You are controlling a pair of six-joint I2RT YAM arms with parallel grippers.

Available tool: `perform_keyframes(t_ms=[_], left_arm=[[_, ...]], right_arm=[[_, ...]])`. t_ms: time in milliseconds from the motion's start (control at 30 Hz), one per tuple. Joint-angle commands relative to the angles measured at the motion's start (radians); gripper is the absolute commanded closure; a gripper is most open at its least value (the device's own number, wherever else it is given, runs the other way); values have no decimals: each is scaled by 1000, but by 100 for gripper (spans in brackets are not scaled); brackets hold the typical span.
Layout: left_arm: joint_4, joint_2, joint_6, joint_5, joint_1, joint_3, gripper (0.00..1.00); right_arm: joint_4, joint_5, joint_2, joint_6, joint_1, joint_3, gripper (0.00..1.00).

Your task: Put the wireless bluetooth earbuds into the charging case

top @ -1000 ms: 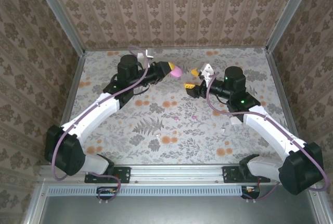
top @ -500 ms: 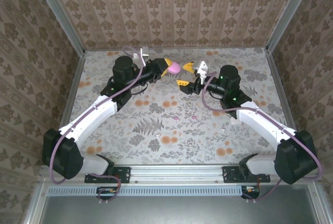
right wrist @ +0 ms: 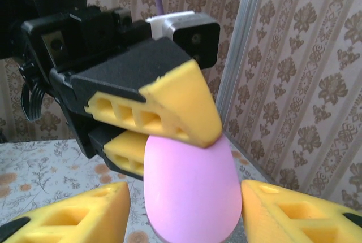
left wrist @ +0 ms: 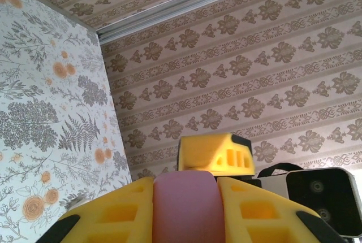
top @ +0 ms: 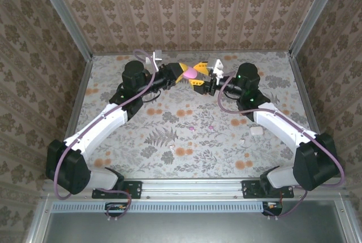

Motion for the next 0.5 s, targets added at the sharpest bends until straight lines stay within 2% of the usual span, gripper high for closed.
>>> perform_keyframes(t_ms=[0, 300, 467], left_arm=[[37, -14, 0, 20, 1, 8, 87], [45, -17, -5, 22, 0, 12, 87], [43, -19, -2, 18, -1, 13, 88]], right_arm=[[39, -47, 5, 14, -3, 32, 47], [-47, -51, 41, -28, -3, 56, 44], [-31, -39, 40, -16, -2, 47, 48]])
